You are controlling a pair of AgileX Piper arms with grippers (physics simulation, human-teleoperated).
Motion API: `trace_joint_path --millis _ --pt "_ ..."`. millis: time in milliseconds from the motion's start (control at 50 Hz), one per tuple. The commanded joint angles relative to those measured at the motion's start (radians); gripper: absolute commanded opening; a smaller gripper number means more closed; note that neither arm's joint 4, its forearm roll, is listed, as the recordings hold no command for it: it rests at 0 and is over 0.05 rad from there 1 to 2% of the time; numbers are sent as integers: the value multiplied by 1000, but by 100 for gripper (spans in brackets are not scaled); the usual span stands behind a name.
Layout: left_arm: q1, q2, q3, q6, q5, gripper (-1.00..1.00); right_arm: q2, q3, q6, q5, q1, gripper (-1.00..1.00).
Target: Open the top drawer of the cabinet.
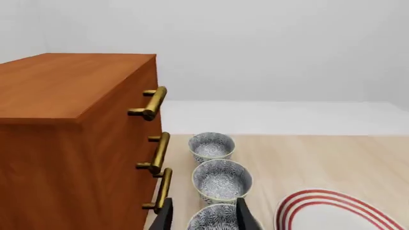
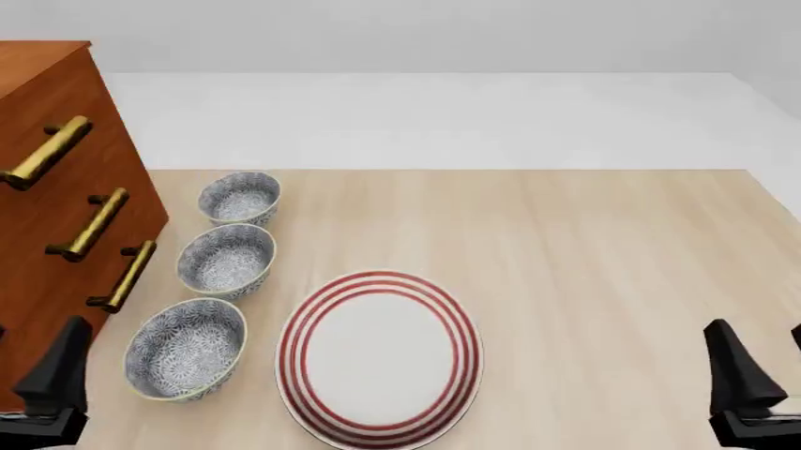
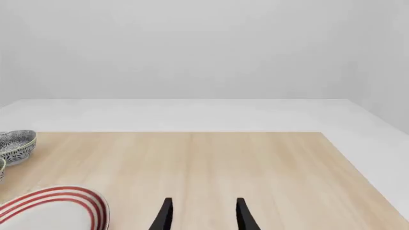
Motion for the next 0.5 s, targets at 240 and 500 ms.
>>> trace_joint_path --millis 240,500 --pt "17 0 -48 4 18 100 5 -3 0 -1 0 100" --pt "19 0 -51 43 15 100 5 -3 0 -1 0 100"
